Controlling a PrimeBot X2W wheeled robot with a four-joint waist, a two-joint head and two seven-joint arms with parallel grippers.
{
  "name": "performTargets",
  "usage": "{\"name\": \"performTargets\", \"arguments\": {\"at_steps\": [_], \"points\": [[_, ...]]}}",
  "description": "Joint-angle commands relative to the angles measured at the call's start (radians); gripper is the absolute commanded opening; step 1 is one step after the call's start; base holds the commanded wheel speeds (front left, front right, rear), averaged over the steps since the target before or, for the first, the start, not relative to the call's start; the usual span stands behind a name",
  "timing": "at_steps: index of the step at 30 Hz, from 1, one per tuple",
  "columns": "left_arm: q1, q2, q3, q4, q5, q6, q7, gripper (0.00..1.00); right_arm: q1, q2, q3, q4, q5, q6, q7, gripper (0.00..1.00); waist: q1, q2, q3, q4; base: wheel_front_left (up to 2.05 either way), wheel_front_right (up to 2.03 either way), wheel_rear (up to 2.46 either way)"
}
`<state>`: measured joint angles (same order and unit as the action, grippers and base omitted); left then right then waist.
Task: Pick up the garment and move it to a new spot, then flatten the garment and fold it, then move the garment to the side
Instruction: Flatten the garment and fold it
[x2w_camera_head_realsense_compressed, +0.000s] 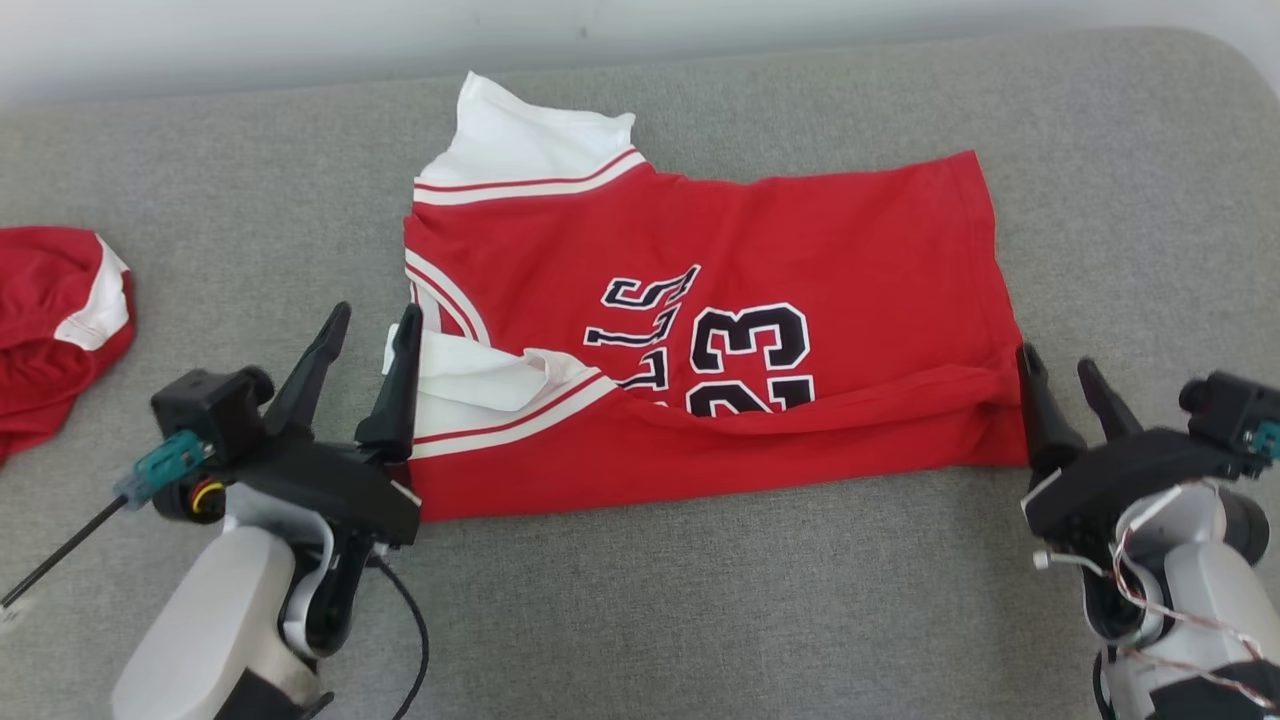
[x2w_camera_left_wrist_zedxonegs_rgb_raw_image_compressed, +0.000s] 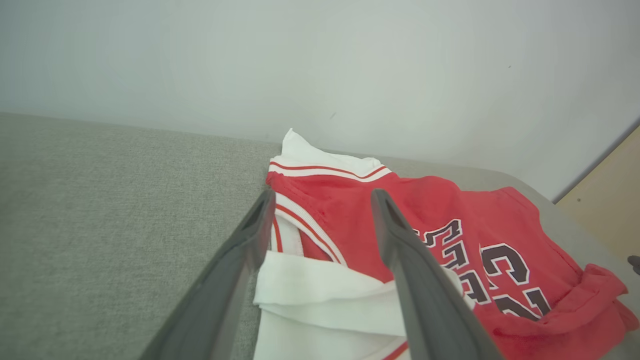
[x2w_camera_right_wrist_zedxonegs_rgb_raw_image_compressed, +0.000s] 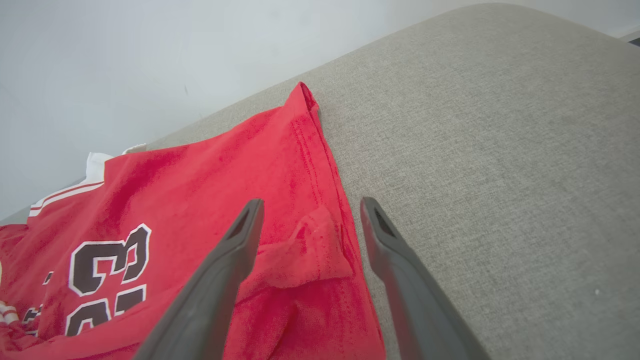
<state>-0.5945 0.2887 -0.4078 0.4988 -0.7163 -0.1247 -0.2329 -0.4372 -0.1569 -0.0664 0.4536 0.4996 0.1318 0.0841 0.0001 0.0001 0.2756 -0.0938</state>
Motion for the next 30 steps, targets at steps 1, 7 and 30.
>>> {"name": "performTargets", "arguments": {"at_steps": [1, 7, 30], "points": [[0.034, 0.003, 0.015, 0.002, -0.01, -0.007, -0.017, 1.0, 0.035, -0.016, 0.007, 0.005, 0.005, -0.002, -0.016, 1.0, -0.0001, -0.0001, -0.018, 0.009, 0.0, 0.0, 0.0], [0.125, 0.001, 0.033, -0.027, -0.006, 0.0, -0.029, 1.0, 0.096, -0.048, 0.028, -0.004, -0.002, -0.002, -0.024, 1.0, -0.0001, -0.0001, -0.037, 0.022, 0.0, 0.0, 0.0], [0.218, -0.03, -0.028, 0.06, 0.024, 0.008, -0.008, 0.24, 0.089, -0.066, 0.109, 0.056, -0.091, -0.002, -0.05, 0.0, -0.0001, -0.0001, 0.0, 0.04, 0.0, 0.0, 0.0]]}}
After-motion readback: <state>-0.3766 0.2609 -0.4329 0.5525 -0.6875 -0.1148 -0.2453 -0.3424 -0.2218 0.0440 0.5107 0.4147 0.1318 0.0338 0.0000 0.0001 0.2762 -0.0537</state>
